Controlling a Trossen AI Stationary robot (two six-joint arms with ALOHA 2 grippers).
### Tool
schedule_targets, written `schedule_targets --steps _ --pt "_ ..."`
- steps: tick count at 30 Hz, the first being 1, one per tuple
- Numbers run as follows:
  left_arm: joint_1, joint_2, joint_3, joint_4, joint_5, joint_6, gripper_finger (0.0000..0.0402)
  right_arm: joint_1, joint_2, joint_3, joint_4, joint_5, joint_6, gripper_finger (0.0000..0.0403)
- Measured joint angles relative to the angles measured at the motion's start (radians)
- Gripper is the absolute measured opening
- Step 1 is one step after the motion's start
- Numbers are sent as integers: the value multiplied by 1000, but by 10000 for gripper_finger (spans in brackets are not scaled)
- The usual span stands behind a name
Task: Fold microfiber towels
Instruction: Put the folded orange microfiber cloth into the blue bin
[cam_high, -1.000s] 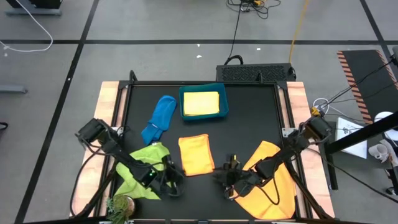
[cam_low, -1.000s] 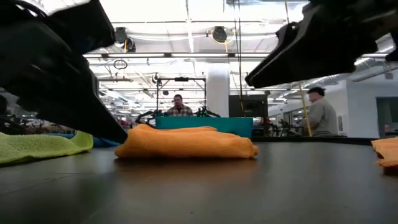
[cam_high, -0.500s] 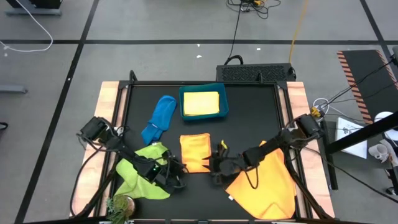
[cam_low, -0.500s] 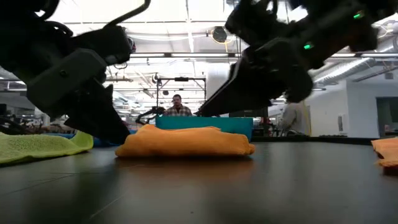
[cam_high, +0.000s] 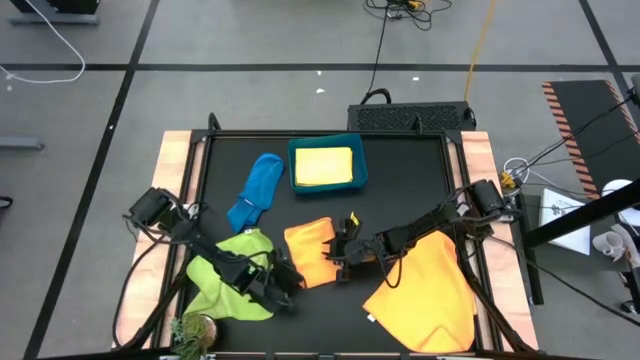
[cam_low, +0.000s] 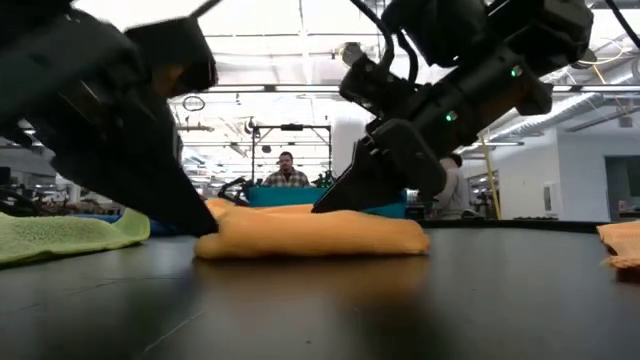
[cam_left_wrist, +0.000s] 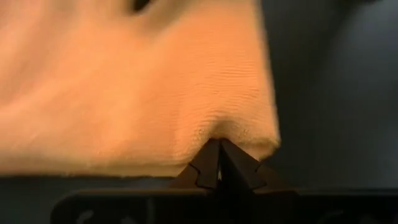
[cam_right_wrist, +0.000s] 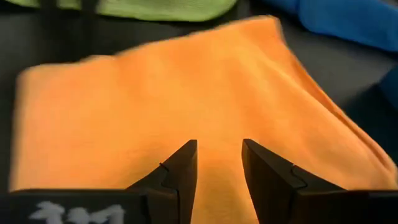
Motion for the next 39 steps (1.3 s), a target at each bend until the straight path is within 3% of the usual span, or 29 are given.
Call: schedule_targets --steps 9,13,24,39 --pt "-49 0 0 224 107 258 14 -19 0 -38 8 11 8 120" --pt "-73 0 0 258 98 319 23 -11 -2 -38 10 11 -15 120" --pt "-59 0 0 -3 -87 -37 8 15 -11 -38 32 9 -43 120" --pt "9 0 0 -11 -44 -68 21 12 -11 -38 32 7 -41 120"
